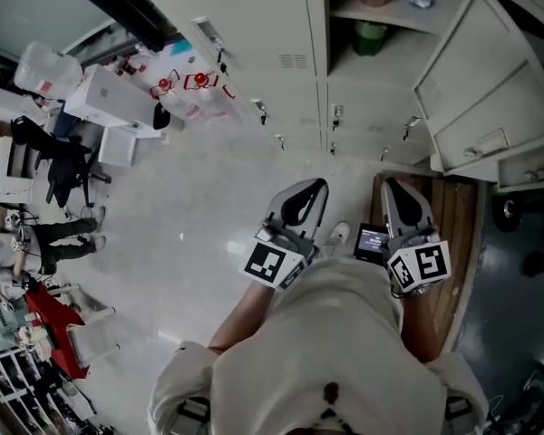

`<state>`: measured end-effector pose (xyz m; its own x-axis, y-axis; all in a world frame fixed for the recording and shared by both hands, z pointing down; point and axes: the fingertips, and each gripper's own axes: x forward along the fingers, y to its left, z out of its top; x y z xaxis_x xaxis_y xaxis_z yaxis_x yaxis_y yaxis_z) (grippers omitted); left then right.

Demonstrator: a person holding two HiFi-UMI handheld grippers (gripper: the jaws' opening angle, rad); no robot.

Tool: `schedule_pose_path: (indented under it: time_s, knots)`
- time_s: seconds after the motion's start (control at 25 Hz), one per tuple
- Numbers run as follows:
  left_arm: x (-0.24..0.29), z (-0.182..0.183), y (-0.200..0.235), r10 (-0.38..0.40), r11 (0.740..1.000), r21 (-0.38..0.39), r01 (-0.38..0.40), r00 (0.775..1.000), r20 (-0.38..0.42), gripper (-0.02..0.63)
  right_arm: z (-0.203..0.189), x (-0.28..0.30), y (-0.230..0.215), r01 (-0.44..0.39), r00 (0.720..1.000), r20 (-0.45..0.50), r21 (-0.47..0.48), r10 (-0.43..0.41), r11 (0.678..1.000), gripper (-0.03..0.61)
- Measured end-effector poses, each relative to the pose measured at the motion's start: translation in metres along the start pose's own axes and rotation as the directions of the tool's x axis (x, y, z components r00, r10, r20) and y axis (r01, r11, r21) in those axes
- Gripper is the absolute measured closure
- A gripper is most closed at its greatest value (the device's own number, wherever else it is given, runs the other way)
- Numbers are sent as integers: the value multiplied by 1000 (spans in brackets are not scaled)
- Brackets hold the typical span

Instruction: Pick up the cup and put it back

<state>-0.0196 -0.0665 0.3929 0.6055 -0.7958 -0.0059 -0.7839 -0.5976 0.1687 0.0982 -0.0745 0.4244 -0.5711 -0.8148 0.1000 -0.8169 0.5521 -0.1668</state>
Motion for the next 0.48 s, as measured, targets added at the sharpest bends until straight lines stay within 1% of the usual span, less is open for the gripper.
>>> schedule_pose_path:
  time_s: [0.16,0.28,0.48]
  knots:
    - [26,-1,-2,-1,1000,1,1,1000,-5,604,6,11,-15,-26,1000,3,12,26,1000,551]
    - [47,5,-1,-9,1000,7,9,1000,4,604,4,18,-21,-43,999,-13,27,43,999,551]
    - [79,10,12,-13,1000,14,13,1000,14,604,5,42,-33,-53,998,-34,30,54,998,551]
